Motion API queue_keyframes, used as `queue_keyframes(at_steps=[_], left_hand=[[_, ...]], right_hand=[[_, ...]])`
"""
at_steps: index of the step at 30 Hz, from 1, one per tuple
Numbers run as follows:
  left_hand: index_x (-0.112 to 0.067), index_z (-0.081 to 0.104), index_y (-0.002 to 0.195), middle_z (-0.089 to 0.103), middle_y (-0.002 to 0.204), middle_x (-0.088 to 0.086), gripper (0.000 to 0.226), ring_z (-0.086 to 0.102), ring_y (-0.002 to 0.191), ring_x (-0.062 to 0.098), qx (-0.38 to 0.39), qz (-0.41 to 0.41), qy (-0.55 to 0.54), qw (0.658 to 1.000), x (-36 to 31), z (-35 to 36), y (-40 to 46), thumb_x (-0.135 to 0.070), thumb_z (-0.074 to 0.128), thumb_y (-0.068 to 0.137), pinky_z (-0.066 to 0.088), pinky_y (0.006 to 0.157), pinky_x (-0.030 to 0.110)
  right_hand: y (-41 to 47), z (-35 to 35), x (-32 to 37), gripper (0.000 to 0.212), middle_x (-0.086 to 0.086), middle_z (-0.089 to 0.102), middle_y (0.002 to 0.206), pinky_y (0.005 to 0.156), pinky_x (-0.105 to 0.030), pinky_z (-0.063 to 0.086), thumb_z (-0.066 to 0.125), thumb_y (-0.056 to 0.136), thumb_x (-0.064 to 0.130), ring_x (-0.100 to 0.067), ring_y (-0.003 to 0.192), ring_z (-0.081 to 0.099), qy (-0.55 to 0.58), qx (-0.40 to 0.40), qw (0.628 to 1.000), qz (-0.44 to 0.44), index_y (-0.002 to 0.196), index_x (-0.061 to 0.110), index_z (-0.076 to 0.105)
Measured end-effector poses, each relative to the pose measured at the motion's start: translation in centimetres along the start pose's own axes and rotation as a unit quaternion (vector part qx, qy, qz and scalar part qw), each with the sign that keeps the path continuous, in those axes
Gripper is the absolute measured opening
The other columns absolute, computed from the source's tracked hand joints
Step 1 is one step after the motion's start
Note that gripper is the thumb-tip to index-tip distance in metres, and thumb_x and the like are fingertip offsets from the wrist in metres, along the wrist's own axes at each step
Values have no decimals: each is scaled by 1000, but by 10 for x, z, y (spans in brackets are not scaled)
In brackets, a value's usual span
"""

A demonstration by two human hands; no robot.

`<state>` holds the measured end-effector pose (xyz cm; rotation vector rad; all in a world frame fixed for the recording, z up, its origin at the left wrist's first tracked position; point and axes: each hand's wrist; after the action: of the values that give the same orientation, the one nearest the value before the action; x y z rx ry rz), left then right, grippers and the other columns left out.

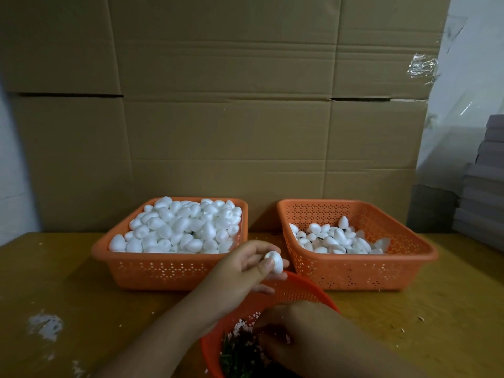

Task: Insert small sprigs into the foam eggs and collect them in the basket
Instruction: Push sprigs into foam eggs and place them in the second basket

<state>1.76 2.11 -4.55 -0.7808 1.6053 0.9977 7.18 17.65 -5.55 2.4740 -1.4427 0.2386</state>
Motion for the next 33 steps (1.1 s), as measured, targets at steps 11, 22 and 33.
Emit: queue_keyframes(at_steps=[11, 22, 33], left_hand=[[-29, 68, 97, 70, 107, -13, 31, 63, 105, 2, -35, 50, 113, 992, 7, -5, 3, -4, 75, 80, 46, 92, 22], [-48, 71, 85, 57, 98, -21, 16, 58, 98, 0, -48, 105, 252, 961, 5, -1, 2, -46, 77, 70, 41, 81, 12], [-43, 63, 101, 61, 96, -23, 41, 58, 93, -3, -65, 155, 387, 907, 7, 5, -2, -71, 50, 75, 48, 76, 22]], right_hand=[[1, 2, -4, 31, 17, 65, 119, 88, -17, 47, 52, 91, 38, 0, 104, 59, 12, -10, 1000, -15, 121, 42, 61], [2, 5, -8, 35, 20, 57, 131, 89, -9, 41, 52, 88, 40, 3, 113, 53, -1, -28, 999, -35, 122, 44, 59], [2, 8, -8, 35, 17, 58, 131, 93, -16, 42, 51, 89, 39, 1, 115, 54, -12, -36, 999, -39, 122, 39, 63]])
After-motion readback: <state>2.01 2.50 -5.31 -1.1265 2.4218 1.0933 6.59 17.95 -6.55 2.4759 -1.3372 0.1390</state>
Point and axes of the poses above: each hand's wrist, its own y-axis towards the middle knuckle, its own z-axis out of the palm, x = y × z
